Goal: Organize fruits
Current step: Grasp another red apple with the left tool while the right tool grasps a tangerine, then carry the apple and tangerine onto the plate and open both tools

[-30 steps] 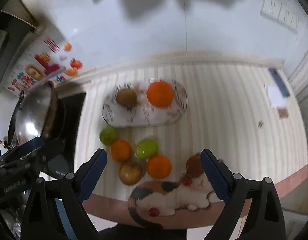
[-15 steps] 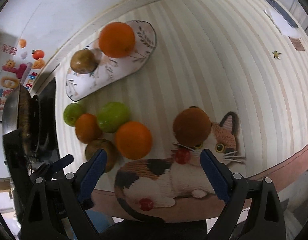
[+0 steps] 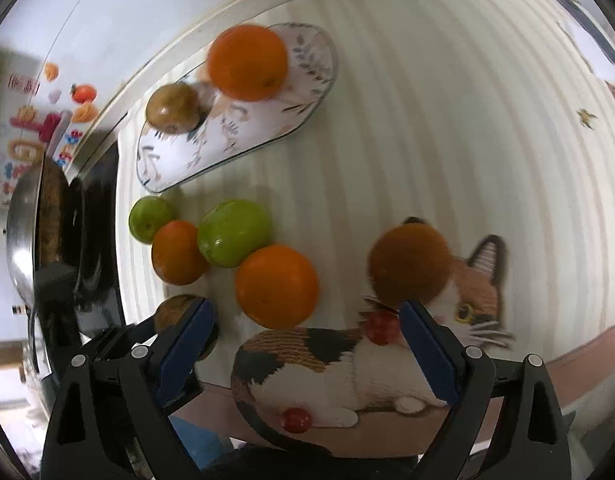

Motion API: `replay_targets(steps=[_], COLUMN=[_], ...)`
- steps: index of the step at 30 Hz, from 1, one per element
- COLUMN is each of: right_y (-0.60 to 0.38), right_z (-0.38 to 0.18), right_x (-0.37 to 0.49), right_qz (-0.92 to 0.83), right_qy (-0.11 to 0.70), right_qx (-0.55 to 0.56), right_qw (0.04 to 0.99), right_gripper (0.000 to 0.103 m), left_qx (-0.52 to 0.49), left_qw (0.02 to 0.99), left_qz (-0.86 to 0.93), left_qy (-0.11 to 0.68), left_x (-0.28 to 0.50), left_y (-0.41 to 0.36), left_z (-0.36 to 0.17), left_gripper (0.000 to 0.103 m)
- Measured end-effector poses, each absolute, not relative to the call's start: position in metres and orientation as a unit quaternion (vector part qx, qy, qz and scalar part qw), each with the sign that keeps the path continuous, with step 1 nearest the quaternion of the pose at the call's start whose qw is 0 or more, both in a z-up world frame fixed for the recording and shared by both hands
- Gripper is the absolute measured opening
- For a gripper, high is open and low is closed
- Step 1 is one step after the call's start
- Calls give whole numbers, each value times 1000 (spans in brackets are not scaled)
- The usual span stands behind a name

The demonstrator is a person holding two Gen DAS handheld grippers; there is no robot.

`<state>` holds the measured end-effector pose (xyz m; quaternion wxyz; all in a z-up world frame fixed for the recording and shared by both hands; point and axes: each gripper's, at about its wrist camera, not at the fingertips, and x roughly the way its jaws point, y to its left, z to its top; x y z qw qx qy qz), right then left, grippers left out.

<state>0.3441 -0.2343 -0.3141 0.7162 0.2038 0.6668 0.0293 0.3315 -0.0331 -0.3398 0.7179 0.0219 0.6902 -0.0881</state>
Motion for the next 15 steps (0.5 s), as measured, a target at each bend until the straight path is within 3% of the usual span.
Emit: replay_targets(steps=[6,8,10,15], right_y=[-196,-184,-176,-168], right_z=[-343,-356,-367,-368], right_x=[361,364,366,355], right_qz=[48,50,55,67], right_qy=[691,701,710,711], right_qx=[149,127,112,102], right_qw=[706,700,693,692], right_gripper=[94,88,67,67], left_qx=[-29,-43,-42,-47], left_qw=[713,712,715,716], left_qz=[-43,-36,-34,-36], left_qy=[700,700,697,695], left_x=[323,323,324,325], left_y=[0,6,8,11], left_z=[-346,-350,-351,-346], left_gripper=[64,64,64,64])
